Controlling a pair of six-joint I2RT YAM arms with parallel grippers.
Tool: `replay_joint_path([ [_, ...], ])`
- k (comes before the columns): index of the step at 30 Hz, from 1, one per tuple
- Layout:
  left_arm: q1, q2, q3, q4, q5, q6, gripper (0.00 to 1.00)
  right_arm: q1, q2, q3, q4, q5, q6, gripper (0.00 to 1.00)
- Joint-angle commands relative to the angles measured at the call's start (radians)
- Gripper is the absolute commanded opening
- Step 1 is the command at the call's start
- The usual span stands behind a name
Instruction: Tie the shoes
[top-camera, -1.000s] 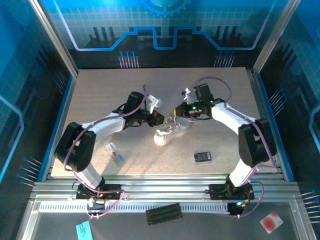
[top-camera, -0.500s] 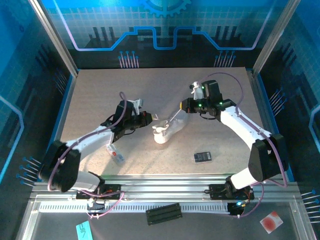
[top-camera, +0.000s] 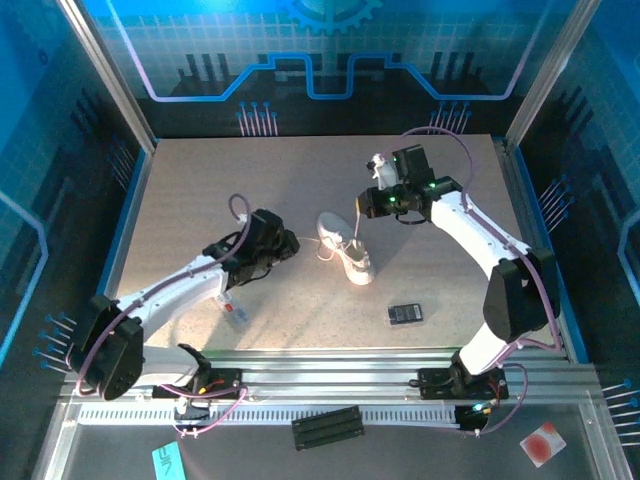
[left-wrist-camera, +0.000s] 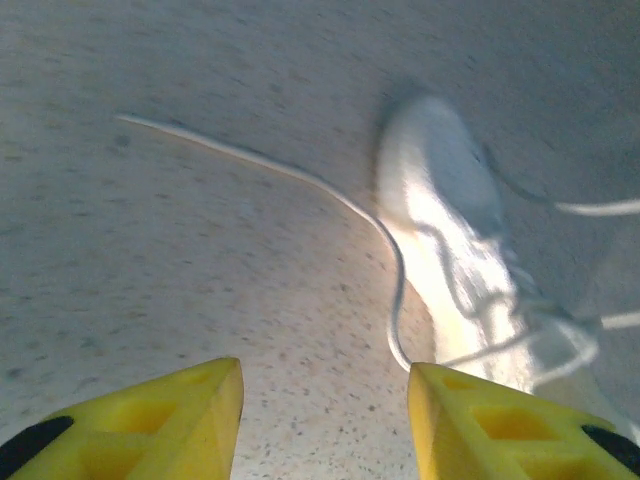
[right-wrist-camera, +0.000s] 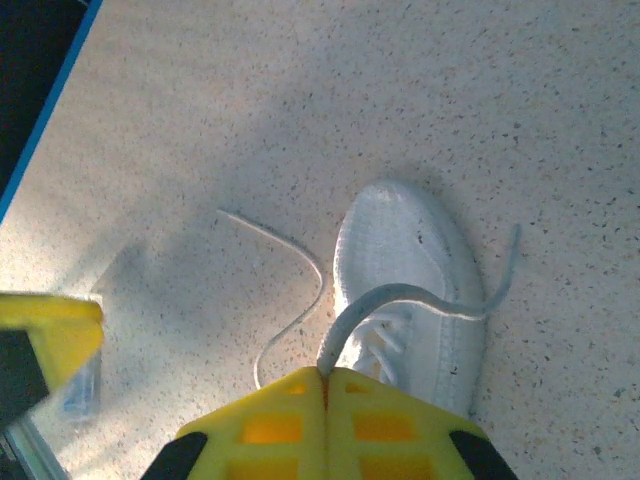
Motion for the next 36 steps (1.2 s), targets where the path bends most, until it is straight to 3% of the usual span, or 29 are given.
replay_joint_path([
  [1, 0.075, 0.062, 0.1, -0.228, -0.001, -0.136, 0.47, 0.031, 0.008, 0.053, -0.046, 0.007, -0.057, 0.0],
  [5, 0.105, 0.225, 0.213, -0.332, 0.055, -0.262, 0.39, 0.044, 0.012, 0.047, -0.052, 0.028, -0.066, 0.0],
  [11, 0.103, 0.482, 0.406, -0.36, 0.154, -0.39, 0.42, 0.055, 0.01, 0.025, -0.046, 0.048, -0.069, 0.0],
  [15, 0.101, 0.602, 0.537, -0.398, 0.15, -0.427, 0.42, 0.058, 0.01, 0.015, -0.048, 0.055, -0.07, 0.0],
  [23, 0.098, 0.726, 0.666, -0.44, 0.116, -0.484, 0.42, 0.058, 0.013, 0.001, -0.05, 0.056, -0.079, 0.0],
  [36, 0.085, 0.866, 0.917, -0.725, 0.053, -0.516, 0.44, 0.059, -0.016, -0.032, -0.039, 0.038, -0.071, 0.0],
])
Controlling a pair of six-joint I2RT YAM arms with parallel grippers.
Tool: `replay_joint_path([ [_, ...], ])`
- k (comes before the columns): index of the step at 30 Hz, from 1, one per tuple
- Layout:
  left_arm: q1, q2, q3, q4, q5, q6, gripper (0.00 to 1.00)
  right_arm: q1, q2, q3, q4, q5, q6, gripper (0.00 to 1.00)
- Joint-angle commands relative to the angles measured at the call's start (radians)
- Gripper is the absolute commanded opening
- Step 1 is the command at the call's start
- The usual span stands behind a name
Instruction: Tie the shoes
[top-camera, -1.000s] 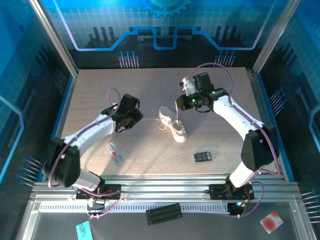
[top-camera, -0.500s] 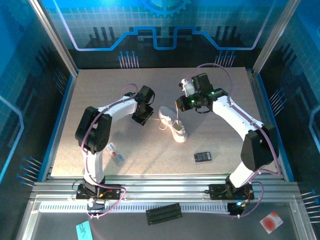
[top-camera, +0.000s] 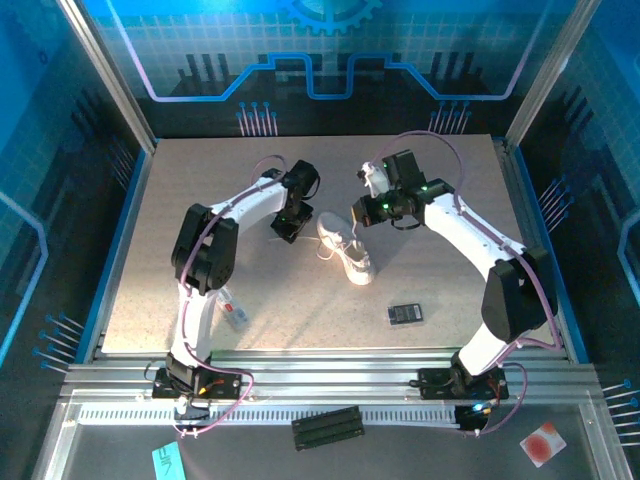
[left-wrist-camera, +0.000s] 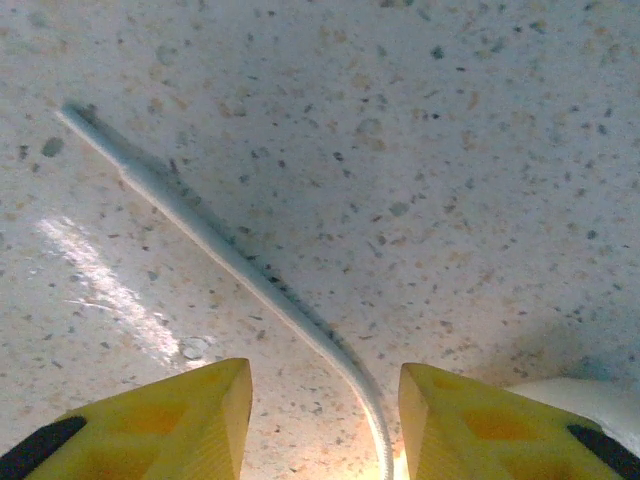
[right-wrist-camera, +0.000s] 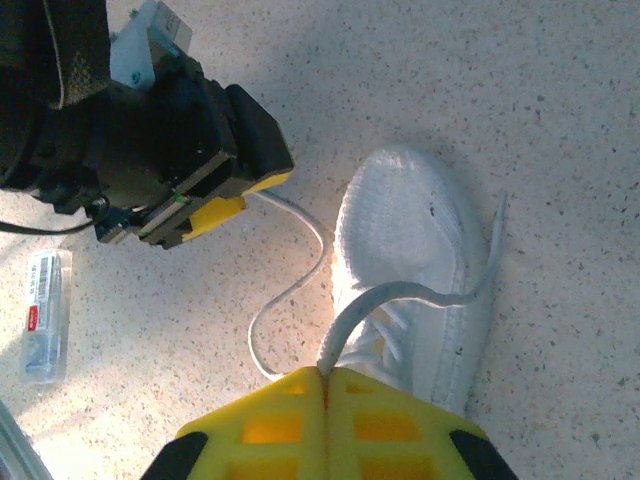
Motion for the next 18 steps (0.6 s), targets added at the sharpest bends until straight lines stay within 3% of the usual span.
replay_joint_path([
  [1, -0.012, 0.038, 0.067, -0.153, -0.028, -0.03, 0.44, 0.012, -0.028, -0.026, -0.001, -0.013, -0.004, 0.0],
  [9, -0.085, 0.034, 0.144, -0.172, -0.017, -0.067, 0.44, 0.009, -0.105, -0.086, 0.004, 0.003, 0.0, 0.0],
  [13, -0.113, -0.083, -0.029, -0.032, -0.018, -0.067, 0.44, 0.001, -0.123, -0.101, -0.02, 0.002, 0.0, 0.0],
  [18, -0.137, -0.247, -0.304, 0.269, 0.036, 0.016, 0.46, -0.003, -0.141, -0.131, -0.017, -0.006, 0.012, 0.0],
])
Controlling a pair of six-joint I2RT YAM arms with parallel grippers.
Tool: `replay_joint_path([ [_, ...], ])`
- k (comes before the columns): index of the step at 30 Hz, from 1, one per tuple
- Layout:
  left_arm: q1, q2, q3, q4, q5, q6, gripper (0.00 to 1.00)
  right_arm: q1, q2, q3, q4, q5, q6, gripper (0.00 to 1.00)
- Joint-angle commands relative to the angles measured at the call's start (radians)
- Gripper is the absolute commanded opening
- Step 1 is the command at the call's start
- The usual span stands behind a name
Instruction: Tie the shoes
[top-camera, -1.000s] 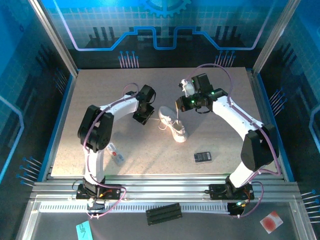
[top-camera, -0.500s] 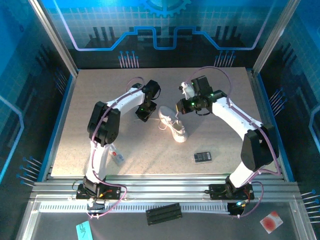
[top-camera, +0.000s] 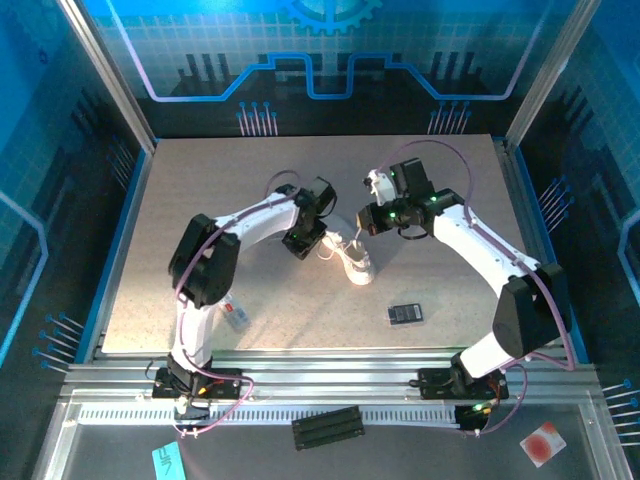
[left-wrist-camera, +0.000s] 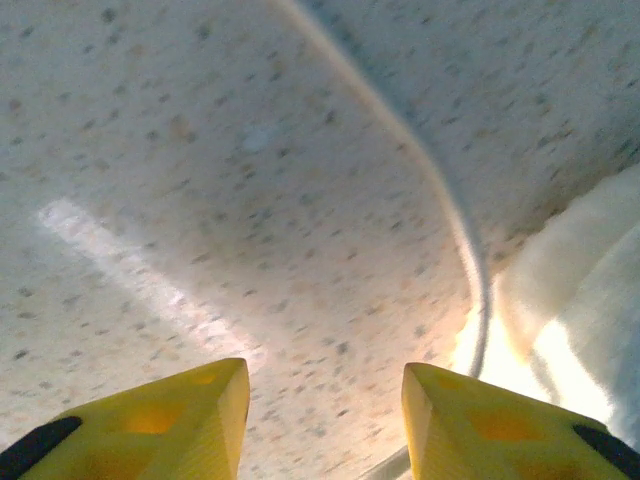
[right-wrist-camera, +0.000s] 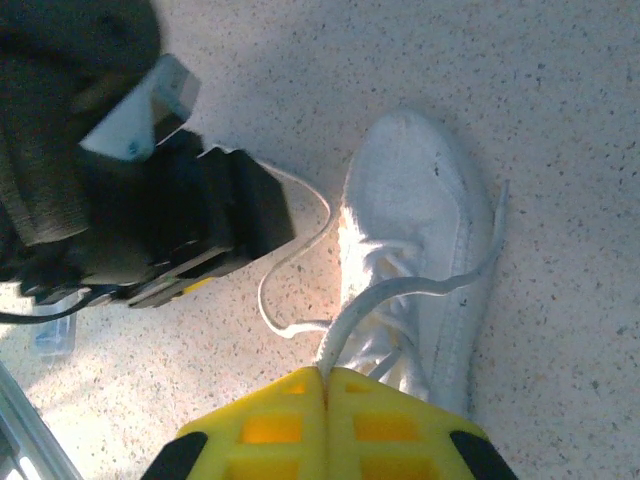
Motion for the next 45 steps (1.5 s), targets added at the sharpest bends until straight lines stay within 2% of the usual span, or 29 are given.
replay_joint_path([
  [1, -0.013, -0.111, -0.113, 0.196, 0.022, 0.06, 0.47, -0.001, -0.033, -0.029, -0.016, -0.009, 0.013, 0.0],
  [9, -0.052, -0.169, -0.255, 0.456, 0.046, 0.122, 0.5, -0.002, -0.047, -0.049, -0.011, -0.011, 0.02, 0.0],
  [16, -0.061, -0.145, -0.328, 0.569, 0.069, 0.074, 0.47, -0.001, -0.056, -0.049, -0.019, 0.001, 0.025, 0.0],
  [21, -0.055, -0.209, -0.41, 0.704, 0.026, 0.132, 0.31, -0.003, -0.083, -0.069, -0.021, 0.027, 0.034, 0.0],
  [26, -0.035, -0.277, -0.485, 0.798, 0.028, 0.2, 0.0, -0.004, -0.117, -0.088, -0.033, 0.046, 0.045, 0.0],
  [28, -0.027, -0.31, -0.504, 0.813, 0.026, 0.249, 0.0, -0.003, -0.137, -0.1, -0.043, 0.057, 0.048, 0.0],
  [34, -0.024, -0.38, -0.47, 0.856, 0.087, 0.57, 0.0, 0.001, -0.184, -0.129, -0.065, 0.057, 0.069, 0.0],
  [40, -0.028, -0.402, -0.487, 1.08, 0.339, 0.937, 0.0, -0.018, -0.106, -0.044, -0.093, 0.022, 0.073, 0.0],
  [45, -0.045, -0.417, -0.417, 0.981, 0.547, 1.274, 0.0, -0.091, 0.02, 0.044, -0.122, -0.064, 0.091, 0.0],
])
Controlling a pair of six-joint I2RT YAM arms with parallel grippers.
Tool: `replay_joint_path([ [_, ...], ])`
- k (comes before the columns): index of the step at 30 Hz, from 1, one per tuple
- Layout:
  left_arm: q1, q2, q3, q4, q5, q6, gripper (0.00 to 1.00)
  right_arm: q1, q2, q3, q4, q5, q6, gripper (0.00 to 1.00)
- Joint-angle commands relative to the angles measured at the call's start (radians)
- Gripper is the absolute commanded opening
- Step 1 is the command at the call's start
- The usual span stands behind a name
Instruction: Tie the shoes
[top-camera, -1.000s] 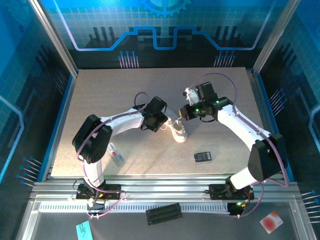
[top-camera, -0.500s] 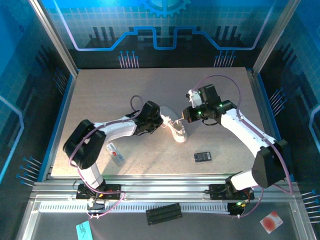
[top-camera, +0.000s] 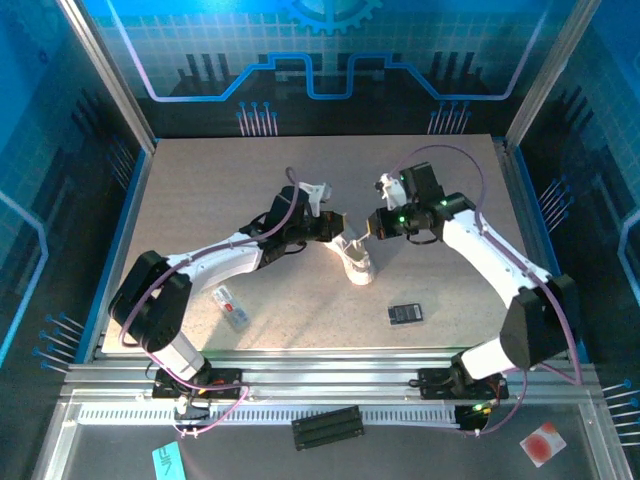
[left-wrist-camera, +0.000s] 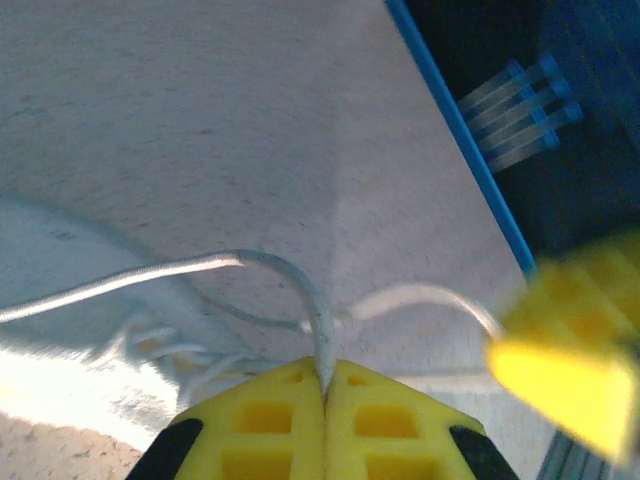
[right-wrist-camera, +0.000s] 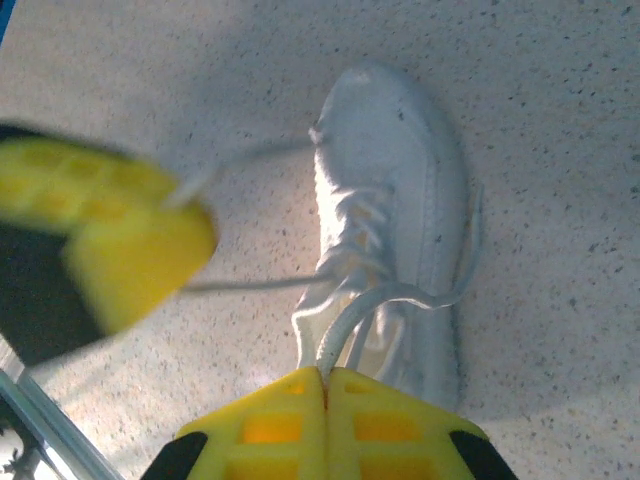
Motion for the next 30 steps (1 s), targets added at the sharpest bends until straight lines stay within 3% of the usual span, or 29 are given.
replay_joint_path([
  [1, -0.024, -0.045, 0.067, -0.037, 0.211, 0.375, 0.0, -0.058, 0.082, 0.067, -0.044, -0.082, 0.025, 0.0],
  [3, -0.041, -0.052, 0.079, -0.086, 0.277, 0.518, 0.0, -0.096, 0.145, 0.091, -0.036, -0.125, 0.037, 0.0],
  [9, -0.072, -0.052, 0.108, -0.224, 0.395, 0.743, 0.0, -0.161, 0.323, 0.184, -0.035, -0.213, 0.046, 0.0],
  [15, -0.13, -0.061, 0.117, -0.367, 0.373, 0.98, 0.0, -0.172, 0.414, 0.24, -0.025, -0.271, 0.051, 0.0],
  [23, -0.149, -0.06, 0.122, -0.307, 0.404, 1.068, 0.0, -0.166, 0.43, 0.245, 0.009, -0.291, 0.052, 0.0],
  [30, -0.146, -0.015, 0.112, 0.084, 0.302, 0.788, 0.0, -0.168, 0.428, 0.177, 0.072, -0.302, 0.085, 0.0],
])
